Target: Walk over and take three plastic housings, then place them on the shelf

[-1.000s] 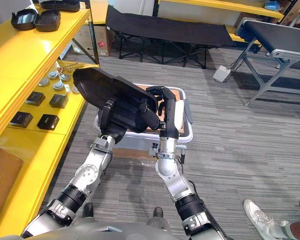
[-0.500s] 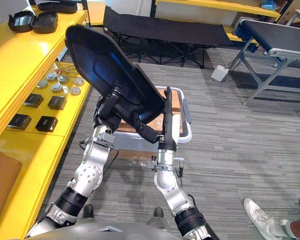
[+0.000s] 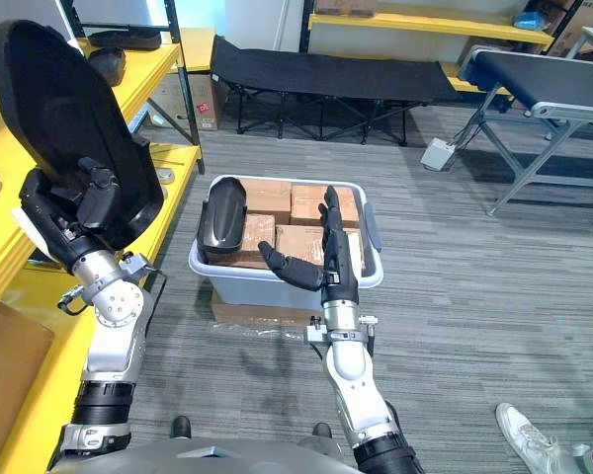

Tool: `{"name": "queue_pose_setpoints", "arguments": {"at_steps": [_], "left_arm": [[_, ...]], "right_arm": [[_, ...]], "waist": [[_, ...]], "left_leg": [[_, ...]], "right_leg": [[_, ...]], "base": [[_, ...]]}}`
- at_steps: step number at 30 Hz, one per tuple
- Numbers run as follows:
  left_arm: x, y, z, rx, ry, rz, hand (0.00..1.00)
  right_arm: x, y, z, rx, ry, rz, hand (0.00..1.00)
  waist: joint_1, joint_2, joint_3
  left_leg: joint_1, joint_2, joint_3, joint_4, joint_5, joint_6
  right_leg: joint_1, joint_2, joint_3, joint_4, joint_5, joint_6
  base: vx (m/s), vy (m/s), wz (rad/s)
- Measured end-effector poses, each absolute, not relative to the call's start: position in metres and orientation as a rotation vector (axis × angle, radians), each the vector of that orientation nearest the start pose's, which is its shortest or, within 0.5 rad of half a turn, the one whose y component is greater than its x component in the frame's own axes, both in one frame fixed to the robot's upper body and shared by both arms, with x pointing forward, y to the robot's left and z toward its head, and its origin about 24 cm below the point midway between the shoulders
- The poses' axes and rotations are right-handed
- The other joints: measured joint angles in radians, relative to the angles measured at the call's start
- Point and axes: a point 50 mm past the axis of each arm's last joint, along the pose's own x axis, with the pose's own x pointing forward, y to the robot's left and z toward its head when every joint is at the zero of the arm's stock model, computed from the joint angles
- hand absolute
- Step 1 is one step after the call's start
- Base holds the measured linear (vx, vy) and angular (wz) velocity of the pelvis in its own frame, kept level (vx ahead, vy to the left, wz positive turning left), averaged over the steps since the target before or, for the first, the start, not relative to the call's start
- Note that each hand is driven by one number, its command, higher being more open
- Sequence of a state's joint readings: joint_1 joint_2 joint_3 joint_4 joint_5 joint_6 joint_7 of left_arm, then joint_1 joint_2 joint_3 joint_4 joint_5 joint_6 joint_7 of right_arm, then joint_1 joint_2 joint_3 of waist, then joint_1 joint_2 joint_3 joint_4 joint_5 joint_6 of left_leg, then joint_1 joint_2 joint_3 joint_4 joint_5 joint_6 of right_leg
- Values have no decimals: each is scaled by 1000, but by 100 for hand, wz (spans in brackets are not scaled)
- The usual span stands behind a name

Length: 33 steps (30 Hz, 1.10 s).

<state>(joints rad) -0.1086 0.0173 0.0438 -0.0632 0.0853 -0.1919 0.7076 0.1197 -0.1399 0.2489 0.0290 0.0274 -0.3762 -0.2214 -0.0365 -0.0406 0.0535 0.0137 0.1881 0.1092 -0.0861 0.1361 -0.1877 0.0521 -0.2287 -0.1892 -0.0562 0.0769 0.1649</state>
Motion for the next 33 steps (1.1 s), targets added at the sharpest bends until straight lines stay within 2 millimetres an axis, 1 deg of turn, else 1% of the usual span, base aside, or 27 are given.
{"name": "queue_pose_setpoints", "arguments": {"at_steps": [2, 3, 4, 5, 8, 10, 11, 13, 15, 17, 18, 19, 20, 21, 22, 24, 25, 26, 27, 30, 32, 33], "left_arm": [[256, 182, 96, -52, -362, 623, 0], [253, 176, 90, -75, -343, 550, 0], [251, 174, 88, -94, -330, 519, 0], [245, 170, 83, -148, -310, 454, 0], [229, 163, 73, -184, -267, 344, 0], [216, 161, 66, -227, -231, 278, 0], [215, 162, 66, -230, -228, 275, 0], [211, 164, 63, -306, -213, 258, 0], [208, 169, 63, -317, -222, 270, 0], [207, 174, 66, -316, -243, 286, 0], [205, 178, 72, -317, -269, 287, 0], [203, 179, 75, -314, -285, 287, 0], [199, 183, 82, -307, -318, 280, 0], [197, 185, 87, -309, -349, 258, 0], [196, 186, 90, -313, -366, 250, 0], [186, 195, 101, -322, -432, 230, 0], [185, 196, 102, -323, -442, 224, 0], [180, 201, 103, -315, -455, 226, 0], [175, 206, 103, -318, -458, 234, 0], [163, 220, 99, -314, -455, 274, 0], [158, 225, 96, -300, -442, 288, 0], [155, 227, 95, -289, -435, 292, 0]], "right_arm": [[217, -132, 34, -15, -177, 16, 100], [214, -132, 28, 5, -132, 0, 100], [213, -132, 26, 20, -113, -7, 100], [211, -133, 21, 63, -74, -17, 100], [201, -146, 9, 145, -7, -56, 100], [191, -165, 1, 197, 28, -115, 100], [191, -166, 1, 200, 31, -117, 100], [188, -177, -2, 257, 36, -128, 100], [187, -180, -2, 287, 30, -96, 100], [189, -176, -1, 287, 28, -37, 100], [190, -171, -1, 290, 36, 2, 100], [190, -168, -2, 292, 42, 22, 100], [192, -160, -1, 295, 47, 67, 100], [194, -152, -1, 294, 49, 108, 100], [195, -147, 0, 294, 50, 132, 100], [208, -129, 6, 249, 29, 248, 100], [210, -125, 7, 246, 25, 268, 100], [214, -119, 10, 229, 14, 306, 100], [217, -115, 13, 204, -2, 332, 100], [225, -113, 21, 193, -35, 352, 100], [228, -113, 22, 164, -39, 356, 100], [229, -113, 23, 149, -42, 364, 100]], "waist": [[1, 2, -6], [-1, 7, -11], [-1, 9, -12], [-6, 15, -17], [-9, 28, -25], [-14, 38, -31], [-15, 39, -32], [-20, 42, -34], [-18, 42, -34], [-7, 45, -33], [6, 45, -33], [10, 45, -33], [22, 46, -32], [46, 49, -31], [57, 50, -32], [89, 55, -30], [104, 55, -29], [127, 55, -29], [143, 53, -28], [169, 47, -24], [172, 41, -21], [173, 33, -16]], "left_leg": [[-1, 0, 0, 0, 0, 0], [-1, 0, 2, 0, -2, -1], [-1, 0, 4, 0, -3, -2], [-4, 1, 7, 0, -4, -2], [-3, 1, 23, 0, -7, 1], [3, 1, 32, 1, -8, 3], [3, 1, 32, 1, -8, 3], [9, 1, 35, 1, -8, 3], [15, 1, 32, 1, -10, 2], [11, 1, 21, 0, -16, -3], [4, 1, 5, 0, -17, -4], [-1, 0, -6, 0, -15, -4], [-11, -1, -34, 0, -12, -2], [-17, -3, -61, 0, -10, -1], [-22, -4, -76, 0, -8, 1], [-43, -8, -129, 1, 3, -2], [-45, -9, -138, 1, 5, -4], [-46, -13, -159, 1, 10, 1], [-46, -19, -177, 1, 11, 2], [-59, -24, -204, 1, 15, 2], [-59, -24, -207, 1, 15, 2], [-59, -23, -213, 1, 15, 2]], "right_leg": [[-1, 0, 0, 0, 0, 0], [-2, 0, 1, -1, 0, 0], [-3, 0, 2, -1, -1, -1], [-8, 0, 4, -1, -1, -1], [-19, 0, 19, -1, 0, -1], [-18, 0, 27, -6, 1, 2], [-17, 0, 27, -6, 1, 2], [-13, 1, 29, -9, 1, 3], [0, 1, 25, -16, 1, 2], [5, 1, 14, -16, -1, 1], [10, 1, -1, -16, -3, 1], [14, 1, -13, -16, -5, 1], [24, 1, -42, -17, -9, -1], [41, 2, -71, -16, -15, -1], [47, 2, -87, -15, -19, 0], [69, 6, -144, -15, -28, 2], [75, 6, -155, -15, -30, 5], [90, 6, -176, -15, -33, 8], [104, 4, -197, -14, -39, 8], [111, 3, -225, -11, -51, 8], [111, 3, -228, -2, -57, 8], [110, 3, -231, 8, -65, 6]], "base": [[0, 0, 0], [0, 0, 0], [0, 0, -5], [0, 0, -7], [8, 0, -14], [27, -4, -13], [11, -4, -7], [2, -2, -2], [-7, -2, 4], [-24, -2, 17], [-23, -2, 27], [-22, -8, 49], [-12, -14, 64], [-11, -22, 68], [-8, -30, 72], [-2, -28, 67], [7, -23, 54], [16, -26, 51], [17, -21, 49], [14, -13, 31], [10, -8, 10], [9, -10, 8]]}}
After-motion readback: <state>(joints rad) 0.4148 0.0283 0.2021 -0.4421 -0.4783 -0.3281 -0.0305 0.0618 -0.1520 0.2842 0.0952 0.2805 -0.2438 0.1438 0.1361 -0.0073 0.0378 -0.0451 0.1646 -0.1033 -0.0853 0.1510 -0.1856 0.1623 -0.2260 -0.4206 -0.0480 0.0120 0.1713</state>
